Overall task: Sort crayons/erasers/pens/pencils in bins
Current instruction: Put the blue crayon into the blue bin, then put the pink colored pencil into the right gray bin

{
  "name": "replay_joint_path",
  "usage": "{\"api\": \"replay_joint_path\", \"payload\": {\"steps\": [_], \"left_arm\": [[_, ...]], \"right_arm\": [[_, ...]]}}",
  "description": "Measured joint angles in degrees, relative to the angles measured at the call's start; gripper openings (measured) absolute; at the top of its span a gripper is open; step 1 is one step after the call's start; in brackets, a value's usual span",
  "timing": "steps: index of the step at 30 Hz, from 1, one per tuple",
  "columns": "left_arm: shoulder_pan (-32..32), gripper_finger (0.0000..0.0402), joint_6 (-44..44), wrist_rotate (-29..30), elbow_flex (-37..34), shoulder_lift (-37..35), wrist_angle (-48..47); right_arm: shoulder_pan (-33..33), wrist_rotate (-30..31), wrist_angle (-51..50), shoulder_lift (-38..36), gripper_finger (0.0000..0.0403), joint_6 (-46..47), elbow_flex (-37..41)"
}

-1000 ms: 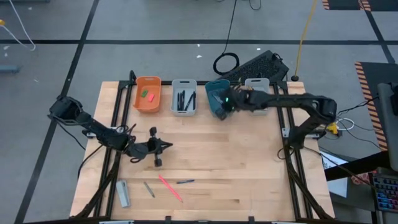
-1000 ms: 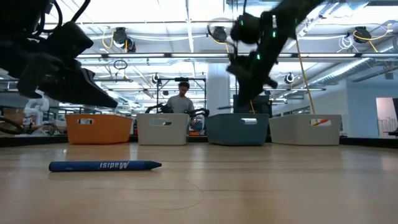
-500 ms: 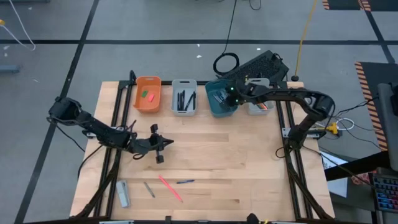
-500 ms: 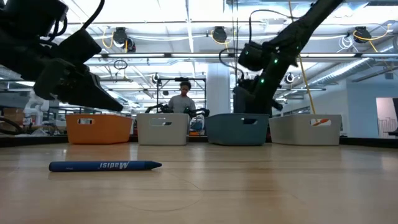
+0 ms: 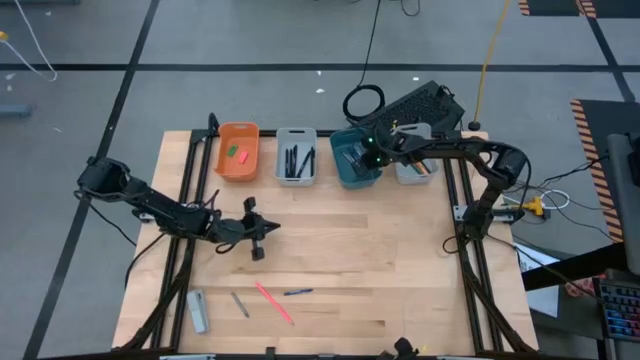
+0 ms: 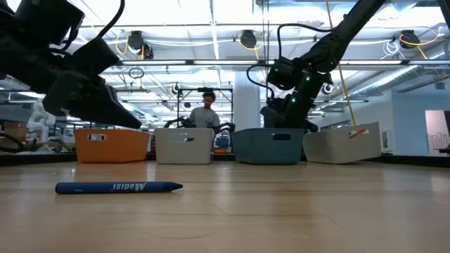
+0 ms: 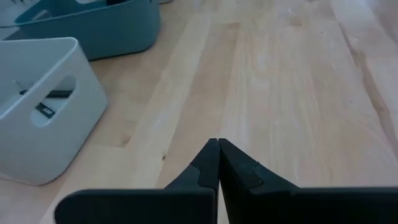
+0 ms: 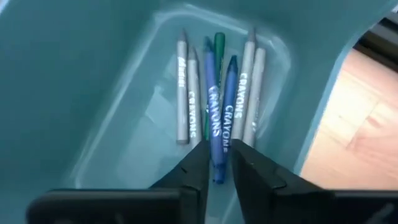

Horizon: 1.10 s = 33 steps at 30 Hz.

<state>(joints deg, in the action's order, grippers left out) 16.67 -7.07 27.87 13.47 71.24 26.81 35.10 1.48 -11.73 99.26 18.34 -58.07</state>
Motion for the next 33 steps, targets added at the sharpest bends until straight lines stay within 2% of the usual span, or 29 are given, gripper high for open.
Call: {"api": "replay_joint_path", "payload": {"steps": [6,10,13,17,20,22,24,28,33], "left_arm": [[0.0,0.0004,0.9,-3.1,0.0,0.0,-0.6],[0.0,0.0004,2.0,-7.3,0.4,0.0,-2.4],[0.0,0.0003,2.0,-9.5,3.2,0.0,-8.5],[1.2,0.0004,2.2,-12.2,9.1,0.0,-20.8],[3.8,0.0004,2.6,-18.1,13.0,0.0,-29.9],[6.2,0.0002,2.2,-21.5,15.0,0.0,-36.3],[8.9,0.0003,-0.3,-21.9,16.1,0.0,-40.6],[14.4,0.0033,-5.4,-21.9,16.4,0.0,-41.0],[19.8,0.0095,-11.5,-21.8,16.5,2.9,-38.3]], "right_arm": [[0.0,-0.1,0.5,-2.2,0.0127,-0.9,0.1],[-1.3,0.4,0.1,-7.4,0.0142,-4.7,0.1],[-3.5,2.7,-0.4,-12.2,0.0119,-8.1,0.1],[-7.6,3.1,0.9,-19.3,0.0056,-11.1,2.9],[-12.2,2.9,6.3,-24.5,0.0011,-11.1,9.7],[-15.3,2.9,13.0,-27.4,0.0008,-9.3,15.2],[-18.6,3.0,20.7,-30.0,0.0011,-7.3,20.7],[-24.9,5.5,30.4,-32.3,0.0002,-5.7,27.8],[-31.6,10.5,31.9,-32.5,0.0001,-5.8,28.7]]}}
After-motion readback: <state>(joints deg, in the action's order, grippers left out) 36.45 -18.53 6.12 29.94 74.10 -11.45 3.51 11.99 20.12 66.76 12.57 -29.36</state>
